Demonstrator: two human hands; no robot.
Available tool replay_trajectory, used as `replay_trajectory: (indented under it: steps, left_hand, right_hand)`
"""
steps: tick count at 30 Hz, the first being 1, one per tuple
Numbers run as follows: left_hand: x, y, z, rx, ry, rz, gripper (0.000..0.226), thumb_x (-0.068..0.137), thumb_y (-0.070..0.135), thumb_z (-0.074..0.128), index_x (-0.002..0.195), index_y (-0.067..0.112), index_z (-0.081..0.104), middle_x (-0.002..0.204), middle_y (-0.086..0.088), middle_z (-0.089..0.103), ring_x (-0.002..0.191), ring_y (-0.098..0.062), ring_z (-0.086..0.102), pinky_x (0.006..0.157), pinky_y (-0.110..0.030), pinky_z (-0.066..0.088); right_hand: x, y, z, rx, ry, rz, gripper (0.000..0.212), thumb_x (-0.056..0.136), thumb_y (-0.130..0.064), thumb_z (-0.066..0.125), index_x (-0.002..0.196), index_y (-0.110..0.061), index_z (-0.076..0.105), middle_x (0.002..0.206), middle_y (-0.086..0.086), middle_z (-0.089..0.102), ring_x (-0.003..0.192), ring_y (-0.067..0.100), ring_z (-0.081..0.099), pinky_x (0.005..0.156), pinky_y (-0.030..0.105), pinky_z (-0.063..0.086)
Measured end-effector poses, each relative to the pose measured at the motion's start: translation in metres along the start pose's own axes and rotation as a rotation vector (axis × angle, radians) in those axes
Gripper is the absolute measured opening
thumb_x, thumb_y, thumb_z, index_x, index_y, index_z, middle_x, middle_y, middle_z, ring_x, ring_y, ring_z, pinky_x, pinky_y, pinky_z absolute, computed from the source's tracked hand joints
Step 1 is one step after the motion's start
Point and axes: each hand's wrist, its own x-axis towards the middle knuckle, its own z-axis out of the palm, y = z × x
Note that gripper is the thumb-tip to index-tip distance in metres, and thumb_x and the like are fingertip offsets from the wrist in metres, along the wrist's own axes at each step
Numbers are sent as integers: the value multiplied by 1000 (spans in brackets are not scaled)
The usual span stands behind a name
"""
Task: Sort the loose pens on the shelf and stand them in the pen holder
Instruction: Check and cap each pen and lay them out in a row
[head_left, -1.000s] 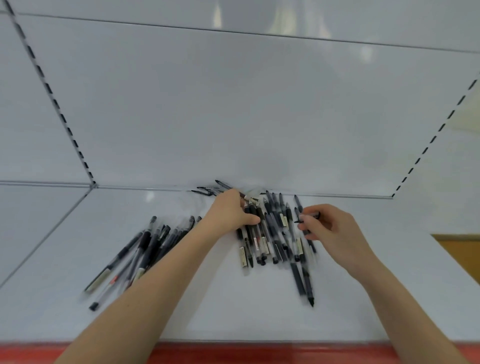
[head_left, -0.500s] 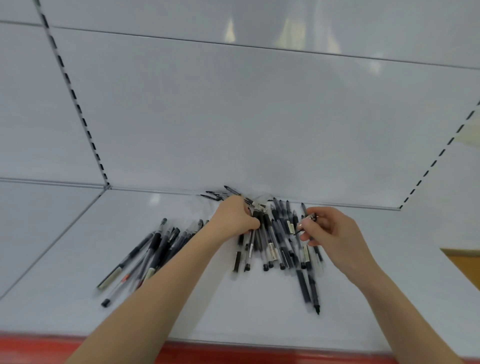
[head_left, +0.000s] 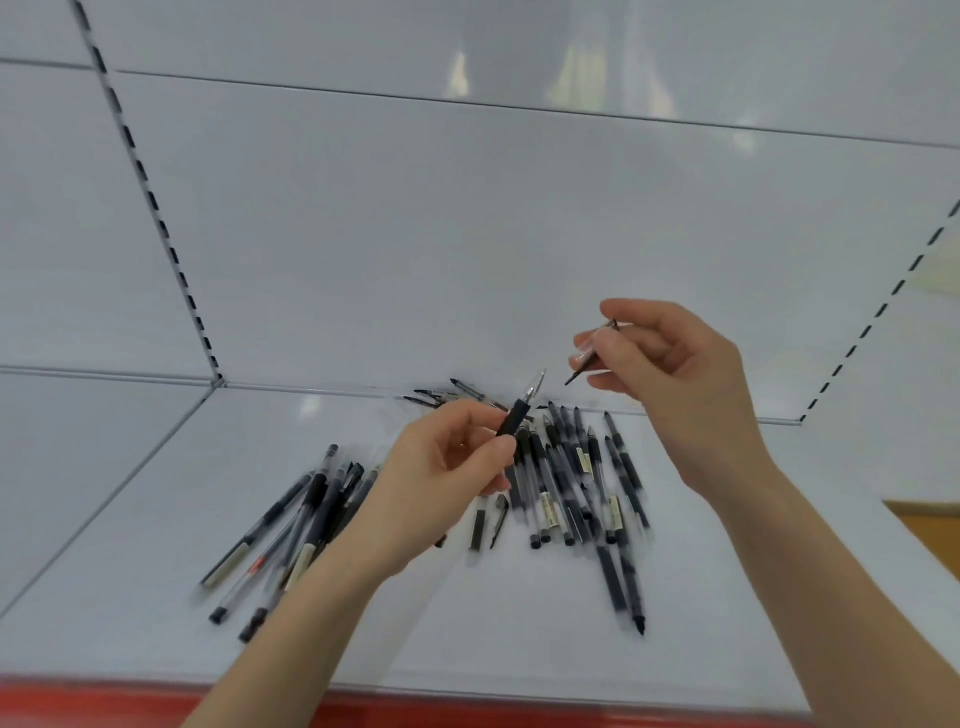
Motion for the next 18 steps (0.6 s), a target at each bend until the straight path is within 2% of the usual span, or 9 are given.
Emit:
replay_trajectory:
  steps: [2,6,10,13,16,18]
  left_hand:
    - [-5,2,-2,10,27,11,15,88,4,57,85,17,64,63,3,58,55,-6,58,53,-13,47]
    - [-10,4,-4,-3,26,26,16,87,3,56,86,17,65,68,-5,56,53,-8,54,58,-16,51]
    - [-13,7,-4,10,50,63,15,87,4,56,88,16,65,64,2,58,50,-4,52,51,-15,45]
    - [-13,7,-1,28,91,111,19,86,3,57,85,20,66,58,9,59,47,-1,51,49,-12,41]
    - [-14,6,2,14,127,139,29,85,0,57,78,26,67,59,9,61,47,-1,48,49,-12,39]
    - [-16,3,3,-30,139,114,28,84,-2,57,79,23,68,57,7,60,45,-2,46,48,-12,38]
  right_hand:
    - [0,-4,5,-14,-24,-26,16,86,-5,60,93,-20,61,73,-7,73,68,8,69,62,16,52]
    - [-2,-6,14,-50,-92,-24,18,83,-5,62,89,-21,64,78,0,73,67,7,68,62,16,53]
    - [-7,-2,20,-93,-160,12,18,83,-5,63,89,-22,66,78,-2,73,71,6,69,63,16,53]
    - [-11,2,24,-59,-146,42,16,84,-4,62,90,-18,67,77,-1,72,68,6,68,61,15,53]
    - [-15,5,28,-14,-110,58,14,84,-3,62,90,-15,66,69,-4,71,65,5,68,59,13,52]
    - [-18,9,30,-20,-102,53,14,84,-3,62,89,-16,65,65,-6,70,63,4,67,58,13,51]
